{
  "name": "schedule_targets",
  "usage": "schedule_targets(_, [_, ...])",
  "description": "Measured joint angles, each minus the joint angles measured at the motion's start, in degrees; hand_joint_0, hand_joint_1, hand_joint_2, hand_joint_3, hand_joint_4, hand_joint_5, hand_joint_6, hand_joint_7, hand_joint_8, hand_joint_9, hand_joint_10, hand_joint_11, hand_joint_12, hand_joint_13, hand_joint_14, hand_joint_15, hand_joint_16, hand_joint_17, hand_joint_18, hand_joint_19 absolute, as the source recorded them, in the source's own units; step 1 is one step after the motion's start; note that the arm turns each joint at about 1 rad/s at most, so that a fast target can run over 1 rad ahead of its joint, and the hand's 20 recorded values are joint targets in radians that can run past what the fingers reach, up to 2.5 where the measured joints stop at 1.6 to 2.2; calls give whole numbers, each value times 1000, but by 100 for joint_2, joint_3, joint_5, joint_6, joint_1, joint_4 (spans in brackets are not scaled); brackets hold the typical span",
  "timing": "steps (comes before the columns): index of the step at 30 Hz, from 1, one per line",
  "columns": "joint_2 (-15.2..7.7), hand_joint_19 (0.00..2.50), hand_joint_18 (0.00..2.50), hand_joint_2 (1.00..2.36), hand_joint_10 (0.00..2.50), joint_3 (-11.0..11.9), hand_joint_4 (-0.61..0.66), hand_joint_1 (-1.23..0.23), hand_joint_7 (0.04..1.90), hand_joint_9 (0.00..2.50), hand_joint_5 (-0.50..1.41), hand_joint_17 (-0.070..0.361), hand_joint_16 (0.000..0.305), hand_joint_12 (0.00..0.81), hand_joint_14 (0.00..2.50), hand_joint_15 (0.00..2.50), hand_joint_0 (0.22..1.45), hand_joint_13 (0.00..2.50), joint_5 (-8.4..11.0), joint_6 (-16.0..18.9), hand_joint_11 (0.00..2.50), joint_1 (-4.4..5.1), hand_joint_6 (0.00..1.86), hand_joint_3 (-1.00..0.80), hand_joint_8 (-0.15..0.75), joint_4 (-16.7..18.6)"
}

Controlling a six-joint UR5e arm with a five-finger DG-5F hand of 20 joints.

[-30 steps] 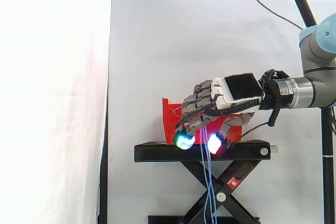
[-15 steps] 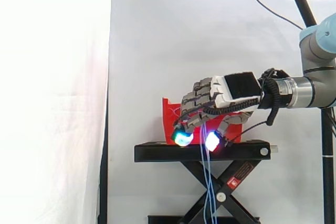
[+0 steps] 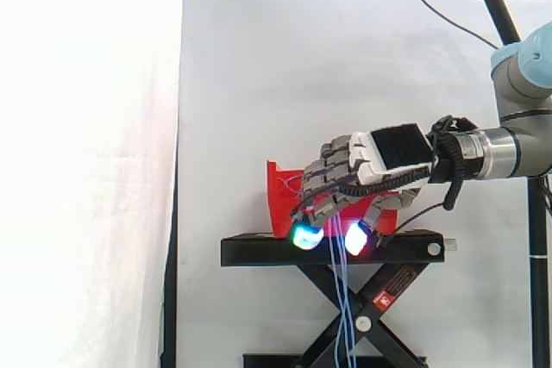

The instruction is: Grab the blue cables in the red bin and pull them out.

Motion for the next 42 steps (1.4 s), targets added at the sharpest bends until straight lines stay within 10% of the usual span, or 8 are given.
schedule_targets(42, [0, 1028, 578, 1000, 27, 0, 75, -1119, 648, 697, 784, 99, 44, 309, 28, 778, 776, 659, -40, -155, 928, -44, 12, -1000, 179, 105])
